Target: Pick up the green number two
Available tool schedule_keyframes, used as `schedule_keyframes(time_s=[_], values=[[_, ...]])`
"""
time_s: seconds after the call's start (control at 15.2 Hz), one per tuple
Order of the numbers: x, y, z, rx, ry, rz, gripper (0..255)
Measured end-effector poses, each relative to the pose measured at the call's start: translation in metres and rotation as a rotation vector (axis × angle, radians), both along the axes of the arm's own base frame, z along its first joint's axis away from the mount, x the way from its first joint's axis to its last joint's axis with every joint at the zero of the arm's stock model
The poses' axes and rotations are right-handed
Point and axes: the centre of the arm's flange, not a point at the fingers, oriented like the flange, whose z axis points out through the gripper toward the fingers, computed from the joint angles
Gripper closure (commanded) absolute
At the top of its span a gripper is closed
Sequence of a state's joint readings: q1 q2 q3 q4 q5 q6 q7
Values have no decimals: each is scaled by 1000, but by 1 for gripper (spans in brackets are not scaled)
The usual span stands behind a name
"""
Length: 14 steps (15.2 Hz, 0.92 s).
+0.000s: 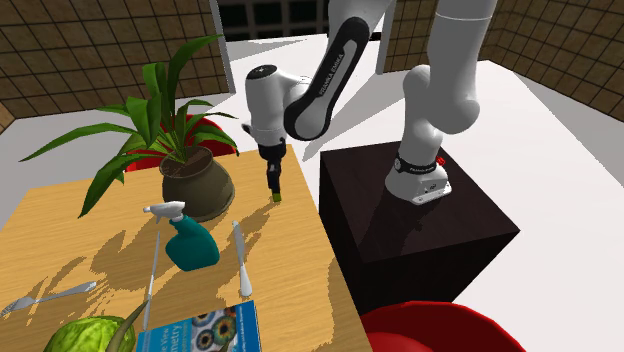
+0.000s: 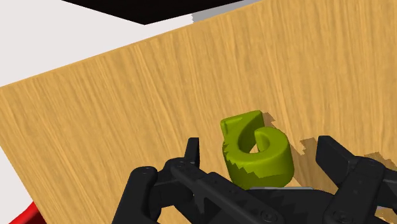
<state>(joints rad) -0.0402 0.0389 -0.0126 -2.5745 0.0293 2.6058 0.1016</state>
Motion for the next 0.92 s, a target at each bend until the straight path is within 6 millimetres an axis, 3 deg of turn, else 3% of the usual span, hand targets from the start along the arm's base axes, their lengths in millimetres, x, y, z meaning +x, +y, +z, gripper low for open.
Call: schedule_keyframes(time_s=[0.07, 0.73, 0.92], values=[[0, 1, -2, 0, 0, 0, 255], [1, 2, -3, 0, -3, 1, 255], [1, 1, 7, 0, -1, 0, 255]])
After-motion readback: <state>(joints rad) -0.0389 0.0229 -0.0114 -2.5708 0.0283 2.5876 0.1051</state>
